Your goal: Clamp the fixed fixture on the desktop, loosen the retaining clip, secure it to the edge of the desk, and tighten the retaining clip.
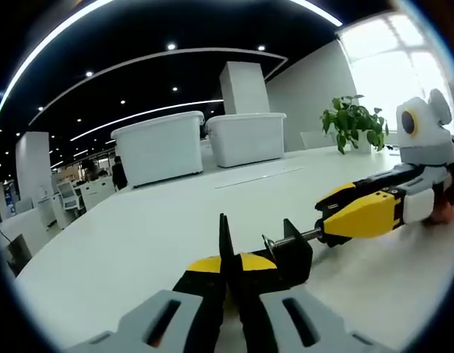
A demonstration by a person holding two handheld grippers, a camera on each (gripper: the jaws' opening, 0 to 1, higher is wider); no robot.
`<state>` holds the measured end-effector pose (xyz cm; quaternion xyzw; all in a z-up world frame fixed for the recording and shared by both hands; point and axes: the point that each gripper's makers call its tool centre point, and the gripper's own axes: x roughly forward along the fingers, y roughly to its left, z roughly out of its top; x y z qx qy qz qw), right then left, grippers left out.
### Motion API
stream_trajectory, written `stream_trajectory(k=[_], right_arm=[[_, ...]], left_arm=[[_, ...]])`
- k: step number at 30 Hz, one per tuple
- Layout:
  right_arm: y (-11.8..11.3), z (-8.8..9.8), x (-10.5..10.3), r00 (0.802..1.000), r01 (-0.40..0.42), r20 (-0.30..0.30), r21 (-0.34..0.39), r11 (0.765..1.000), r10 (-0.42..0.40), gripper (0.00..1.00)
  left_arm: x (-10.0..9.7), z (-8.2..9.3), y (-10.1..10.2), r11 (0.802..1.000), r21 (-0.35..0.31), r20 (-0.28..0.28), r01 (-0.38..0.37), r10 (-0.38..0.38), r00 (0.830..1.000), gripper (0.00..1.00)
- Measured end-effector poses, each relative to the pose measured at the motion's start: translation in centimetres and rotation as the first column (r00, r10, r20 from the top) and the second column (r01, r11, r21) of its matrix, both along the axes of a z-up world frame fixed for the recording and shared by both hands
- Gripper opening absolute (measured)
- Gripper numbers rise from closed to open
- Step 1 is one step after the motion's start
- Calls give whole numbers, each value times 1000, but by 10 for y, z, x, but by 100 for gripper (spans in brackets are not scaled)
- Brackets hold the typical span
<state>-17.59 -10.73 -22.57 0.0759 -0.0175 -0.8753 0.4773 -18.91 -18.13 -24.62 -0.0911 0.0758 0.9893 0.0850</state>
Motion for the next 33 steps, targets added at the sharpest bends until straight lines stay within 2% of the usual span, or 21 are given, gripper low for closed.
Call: stream_trajectory(k=[5,9,16,18,21,24,26,27,28,31,33], right_arm=[[1,1,-6,1000,13,8,-20,1000,-13,26],[-2,-2,-2,997,-30,68,-45,999,33,20],[-3,0,3,999,-40,26,-24,999,40,19],[-4,0,4,999,-39,-9,-3,999,39,19],[-6,2,6,993,-30,-114,61,998,36,18],[-11,4,11,955,0,-291,173,985,51,19],[-14,4,14,924,16,-374,233,972,75,19],[-16,3,17,902,20,-419,273,962,100,19],[-17,3,17,901,20,-422,275,961,102,19],[-11,6,11,937,-1,-342,204,979,72,19],[-10,6,9,942,-6,-327,196,981,71,18]], left_arm=[[0,0,0,1000,-4,-4,0,0,1000,8],[0,0,0,1000,-6,-5,1,-1,1000,8],[1,1,1,999,-34,-20,10,-10,1000,8],[1,1,1,999,-44,-26,12,-13,1000,8],[1,2,0,999,-49,-29,11,-12,999,8],[1,2,-1,998,-59,-34,3,-5,999,8],[0,2,-3,998,-58,-33,-4,2,999,8],[0,3,-4,998,-58,-33,-8,6,999,8],[0,3,-4,998,-58,-33,-10,8,999,8],[0,3,-5,998,-58,-34,-13,11,999,9],[0,3,-5,998,-57,-34,-13,12,999,9]])
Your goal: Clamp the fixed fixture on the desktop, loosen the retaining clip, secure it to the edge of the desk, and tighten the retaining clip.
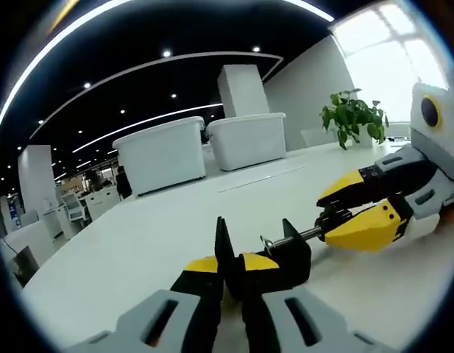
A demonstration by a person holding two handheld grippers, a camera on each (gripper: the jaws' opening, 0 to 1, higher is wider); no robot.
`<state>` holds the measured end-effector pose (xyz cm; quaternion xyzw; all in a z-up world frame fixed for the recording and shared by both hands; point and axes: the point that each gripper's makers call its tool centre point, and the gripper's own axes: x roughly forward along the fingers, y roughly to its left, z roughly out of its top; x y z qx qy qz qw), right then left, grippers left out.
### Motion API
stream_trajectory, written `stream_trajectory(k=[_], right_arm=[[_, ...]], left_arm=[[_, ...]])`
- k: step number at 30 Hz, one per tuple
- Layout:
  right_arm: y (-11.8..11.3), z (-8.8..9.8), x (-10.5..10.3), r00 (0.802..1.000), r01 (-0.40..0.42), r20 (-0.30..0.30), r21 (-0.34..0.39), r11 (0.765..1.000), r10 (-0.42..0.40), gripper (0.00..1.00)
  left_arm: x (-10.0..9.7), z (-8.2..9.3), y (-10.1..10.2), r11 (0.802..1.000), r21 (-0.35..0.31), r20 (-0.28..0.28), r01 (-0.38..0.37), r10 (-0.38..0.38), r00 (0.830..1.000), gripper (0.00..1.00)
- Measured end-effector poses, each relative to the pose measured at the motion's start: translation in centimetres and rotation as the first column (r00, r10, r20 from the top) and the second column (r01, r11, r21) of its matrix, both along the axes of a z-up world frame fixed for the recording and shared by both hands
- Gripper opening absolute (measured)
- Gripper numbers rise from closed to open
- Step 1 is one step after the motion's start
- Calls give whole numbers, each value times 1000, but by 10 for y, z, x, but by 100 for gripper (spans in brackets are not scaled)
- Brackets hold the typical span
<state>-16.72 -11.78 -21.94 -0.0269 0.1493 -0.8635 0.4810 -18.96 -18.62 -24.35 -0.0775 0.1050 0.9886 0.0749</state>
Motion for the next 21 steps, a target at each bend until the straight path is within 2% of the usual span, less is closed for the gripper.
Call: stream_trajectory(k=[5,8,10,13,15,18,19,21], right_arm=[[0,-1,-1,1000,3,28,-19,1000,-3,19],[2,0,-1,991,11,131,-83,996,0,20],[5,3,-3,974,28,228,-156,987,9,20],[12,8,-7,921,63,387,-271,960,49,21],[11,8,-6,894,51,438,-307,950,93,21],[3,-2,-1,870,-9,472,-270,963,140,22],[2,2,-3,883,-17,445,-287,958,149,23],[3,1,-5,877,-9,458,-283,959,143,22]], left_arm=[[0,0,0,1000,6,2,-1,1,1000,9],[0,0,1,1000,5,2,0,0,1000,9],[0,0,1,1000,5,2,0,0,1000,9],[0,0,1,1000,5,1,1,-1,1000,9],[0,-1,1,1000,5,1,1,-1,1000,9],[-1,-1,1,1000,4,1,2,-2,1000,9],[-1,-1,0,1000,4,1,1,-1,1000,9],[-1,-1,0,1000,5,2,2,-2,1000,9]])
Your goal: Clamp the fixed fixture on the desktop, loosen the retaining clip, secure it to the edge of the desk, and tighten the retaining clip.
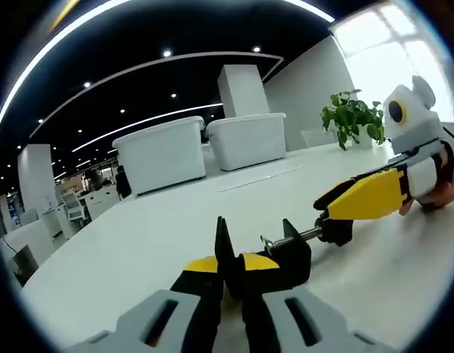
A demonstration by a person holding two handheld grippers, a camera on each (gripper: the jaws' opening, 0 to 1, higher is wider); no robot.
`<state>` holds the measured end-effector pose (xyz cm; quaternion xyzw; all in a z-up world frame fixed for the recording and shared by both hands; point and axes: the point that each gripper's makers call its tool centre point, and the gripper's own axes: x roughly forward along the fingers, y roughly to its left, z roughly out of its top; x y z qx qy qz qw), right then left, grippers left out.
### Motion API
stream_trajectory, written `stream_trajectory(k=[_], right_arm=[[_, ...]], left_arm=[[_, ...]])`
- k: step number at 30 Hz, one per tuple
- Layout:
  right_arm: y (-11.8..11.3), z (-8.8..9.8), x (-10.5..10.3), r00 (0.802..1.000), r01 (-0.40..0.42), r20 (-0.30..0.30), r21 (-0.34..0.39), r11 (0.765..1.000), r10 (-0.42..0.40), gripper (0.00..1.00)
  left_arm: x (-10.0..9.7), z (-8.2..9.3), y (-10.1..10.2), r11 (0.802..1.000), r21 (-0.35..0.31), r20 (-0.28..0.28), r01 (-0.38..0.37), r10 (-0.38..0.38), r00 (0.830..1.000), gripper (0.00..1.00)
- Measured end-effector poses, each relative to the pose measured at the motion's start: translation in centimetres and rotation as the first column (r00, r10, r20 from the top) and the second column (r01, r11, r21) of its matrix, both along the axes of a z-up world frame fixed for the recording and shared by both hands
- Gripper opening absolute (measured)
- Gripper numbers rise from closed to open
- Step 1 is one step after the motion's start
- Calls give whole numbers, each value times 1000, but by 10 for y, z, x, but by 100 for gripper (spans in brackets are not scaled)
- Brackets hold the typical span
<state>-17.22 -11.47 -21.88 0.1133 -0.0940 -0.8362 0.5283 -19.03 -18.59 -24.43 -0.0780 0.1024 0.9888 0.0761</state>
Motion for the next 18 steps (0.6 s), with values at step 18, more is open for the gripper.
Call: stream_trajectory(k=[18], right_arm=[[3,-7,2,996,44,-77,64,997,-39,22]], left_arm=[[0,0,2,1000,3,0,9,-9,1000,9]])
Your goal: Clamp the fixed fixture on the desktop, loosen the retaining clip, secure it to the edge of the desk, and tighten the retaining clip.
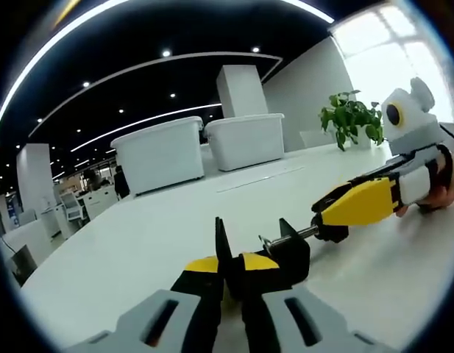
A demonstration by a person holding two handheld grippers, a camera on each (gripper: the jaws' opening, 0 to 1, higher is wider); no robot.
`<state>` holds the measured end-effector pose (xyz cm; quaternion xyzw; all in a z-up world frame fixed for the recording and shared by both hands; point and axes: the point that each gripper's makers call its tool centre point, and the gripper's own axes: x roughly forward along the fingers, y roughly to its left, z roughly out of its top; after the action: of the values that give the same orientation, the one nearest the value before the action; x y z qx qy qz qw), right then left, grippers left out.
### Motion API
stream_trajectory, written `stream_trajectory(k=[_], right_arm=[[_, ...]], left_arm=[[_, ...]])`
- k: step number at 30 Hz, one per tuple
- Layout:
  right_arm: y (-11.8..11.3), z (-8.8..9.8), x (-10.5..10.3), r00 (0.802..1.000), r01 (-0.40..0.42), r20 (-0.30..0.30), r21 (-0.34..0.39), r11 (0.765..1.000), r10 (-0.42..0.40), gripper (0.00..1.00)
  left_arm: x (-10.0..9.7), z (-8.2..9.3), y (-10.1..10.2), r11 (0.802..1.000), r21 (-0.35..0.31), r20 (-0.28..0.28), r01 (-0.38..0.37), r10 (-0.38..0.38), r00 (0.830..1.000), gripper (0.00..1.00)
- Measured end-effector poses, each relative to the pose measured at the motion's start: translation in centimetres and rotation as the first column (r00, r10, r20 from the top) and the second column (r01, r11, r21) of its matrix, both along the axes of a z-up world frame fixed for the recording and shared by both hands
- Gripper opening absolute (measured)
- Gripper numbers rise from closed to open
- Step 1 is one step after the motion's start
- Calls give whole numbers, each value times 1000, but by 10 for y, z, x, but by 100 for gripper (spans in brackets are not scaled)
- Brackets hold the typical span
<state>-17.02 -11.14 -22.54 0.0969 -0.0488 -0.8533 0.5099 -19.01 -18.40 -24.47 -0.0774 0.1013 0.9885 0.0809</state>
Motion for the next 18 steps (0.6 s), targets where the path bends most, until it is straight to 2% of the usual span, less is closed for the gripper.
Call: stream_trajectory(k=[1,3,5,7,9,14,18], right_arm=[[0,1,1,999,0,-41,14,1000,1,22],[-2,2,4,987,5,-162,70,998,6,21],[-4,1,6,957,23,-289,150,988,22,20],[-6,1,8,929,40,-368,196,980,35,20],[-7,0,7,945,32,-327,174,984,27,20],[-6,1,3,956,29,-293,156,987,19,20],[-1,3,0,986,19,-164,76,997,-6,20]], left_arm=[[0,0,0,1000,-1,-1,0,0,1000,9],[0,0,0,1000,-1,-1,0,0,1000,9],[0,0,0,1000,-2,-1,0,0,1000,9],[0,0,0,1000,-2,-1,-1,1,1000,9],[0,0,-1,1000,-3,-1,-5,5,1000,9],[0,0,-1,1000,-3,-1,-6,6,1000,9],[-1,0,-1,1000,-2,-1,-5,5,1000,9]])
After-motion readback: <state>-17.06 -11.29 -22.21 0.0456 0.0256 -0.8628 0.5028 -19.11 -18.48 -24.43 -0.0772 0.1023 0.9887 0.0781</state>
